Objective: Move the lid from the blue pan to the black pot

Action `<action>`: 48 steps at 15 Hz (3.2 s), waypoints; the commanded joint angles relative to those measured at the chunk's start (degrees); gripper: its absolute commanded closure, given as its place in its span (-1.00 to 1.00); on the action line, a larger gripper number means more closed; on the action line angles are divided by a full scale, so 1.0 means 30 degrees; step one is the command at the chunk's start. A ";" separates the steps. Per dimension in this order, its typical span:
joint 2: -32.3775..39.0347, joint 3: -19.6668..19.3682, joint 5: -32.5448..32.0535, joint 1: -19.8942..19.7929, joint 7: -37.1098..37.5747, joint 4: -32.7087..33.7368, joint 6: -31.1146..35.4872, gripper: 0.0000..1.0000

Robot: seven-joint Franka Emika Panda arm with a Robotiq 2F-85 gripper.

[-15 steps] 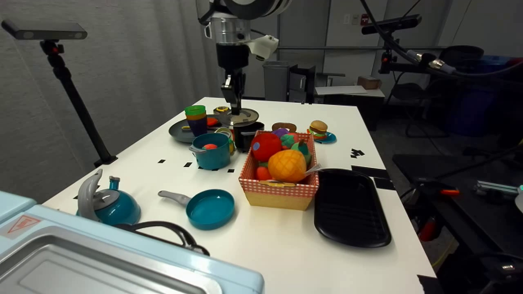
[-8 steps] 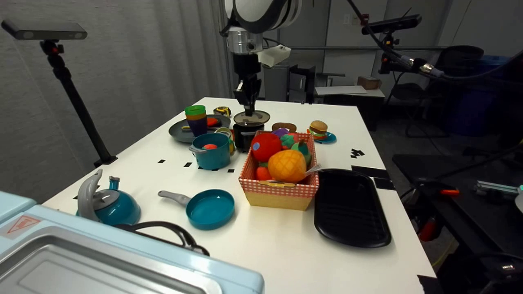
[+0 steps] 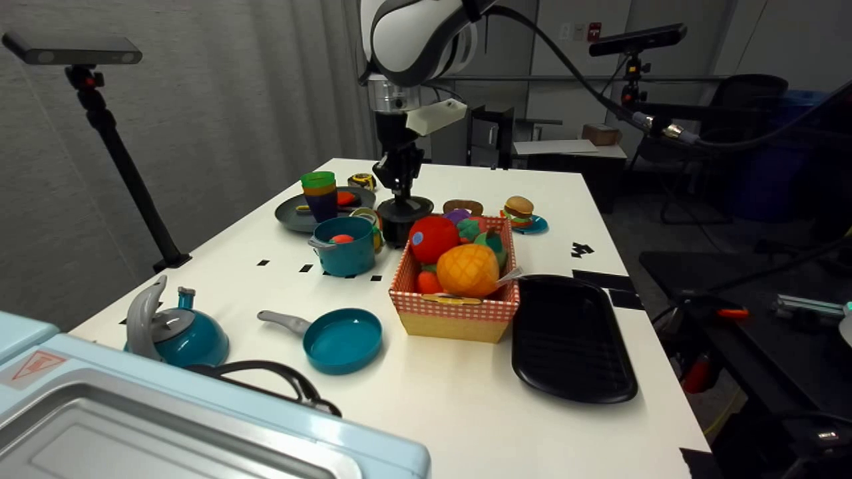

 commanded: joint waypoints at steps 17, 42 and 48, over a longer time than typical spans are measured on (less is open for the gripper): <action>0.4328 -0.1945 0.0278 -0.0459 0.6364 0.6525 -0.1790 0.93; -0.2346 -0.1594 -0.1639 0.2322 0.3389 -0.0909 0.2109 -1.00; -0.5875 -0.1813 -0.3331 0.3294 0.3744 -0.5790 0.4443 -1.00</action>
